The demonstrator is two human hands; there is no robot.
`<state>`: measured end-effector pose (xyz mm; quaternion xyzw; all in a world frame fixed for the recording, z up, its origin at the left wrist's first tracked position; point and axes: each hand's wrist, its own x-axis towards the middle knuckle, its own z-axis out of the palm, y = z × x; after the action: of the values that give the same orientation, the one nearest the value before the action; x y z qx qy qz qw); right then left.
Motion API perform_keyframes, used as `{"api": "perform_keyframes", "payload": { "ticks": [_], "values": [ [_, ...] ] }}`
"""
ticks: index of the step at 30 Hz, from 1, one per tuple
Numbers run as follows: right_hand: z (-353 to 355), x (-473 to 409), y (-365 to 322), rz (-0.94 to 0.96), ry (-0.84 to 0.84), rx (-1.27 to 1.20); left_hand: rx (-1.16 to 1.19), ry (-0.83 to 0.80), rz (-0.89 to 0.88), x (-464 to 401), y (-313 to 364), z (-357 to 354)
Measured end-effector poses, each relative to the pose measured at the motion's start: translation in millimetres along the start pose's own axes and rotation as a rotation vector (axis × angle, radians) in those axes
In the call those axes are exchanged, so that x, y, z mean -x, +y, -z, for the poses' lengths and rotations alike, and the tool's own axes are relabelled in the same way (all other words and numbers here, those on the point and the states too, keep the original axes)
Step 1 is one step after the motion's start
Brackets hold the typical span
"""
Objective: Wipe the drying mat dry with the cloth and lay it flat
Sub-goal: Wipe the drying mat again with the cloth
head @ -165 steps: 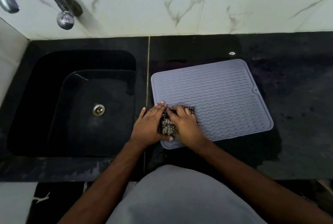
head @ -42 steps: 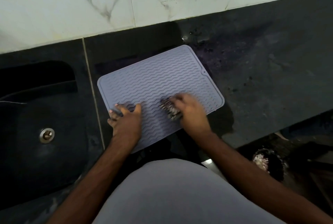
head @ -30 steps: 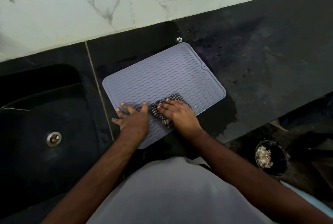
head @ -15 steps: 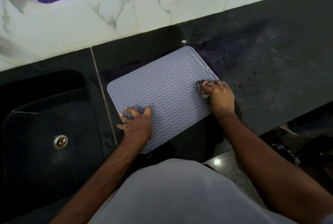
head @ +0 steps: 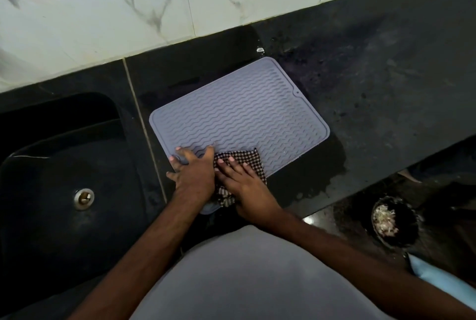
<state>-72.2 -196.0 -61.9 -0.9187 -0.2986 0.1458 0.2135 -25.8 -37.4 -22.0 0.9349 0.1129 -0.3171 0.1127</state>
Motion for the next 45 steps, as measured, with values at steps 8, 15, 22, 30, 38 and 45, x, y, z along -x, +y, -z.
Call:
{"api": "perform_keyframes", "payload": {
  "ticks": [8, 15, 22, 30, 38, 45],
  "values": [
    [34, 6, 65, 0.09, -0.033, 0.007, -0.098, -0.048, 0.013, 0, 1, 3],
    [69, 7, 129, -0.159, 0.149, 0.014, -0.133, -0.066, -0.014, 6, -2, 6],
    [123, -29, 155, -0.593, 0.422, -0.05, -0.109, -0.079, -0.036, 10, -3, 7],
    [60, -10, 21, -0.063, 0.215, -0.13, -0.068, -0.073, -0.063, 6, -11, 1],
    [-1, -1, 13, 0.3, -0.051, -0.091, -0.072, -0.057, -0.045, 6, -9, 1],
    [46, 7, 88, 0.418, 0.03, -0.042, -0.116, -0.087, -0.023, 5, -6, 4]
  ]
}}
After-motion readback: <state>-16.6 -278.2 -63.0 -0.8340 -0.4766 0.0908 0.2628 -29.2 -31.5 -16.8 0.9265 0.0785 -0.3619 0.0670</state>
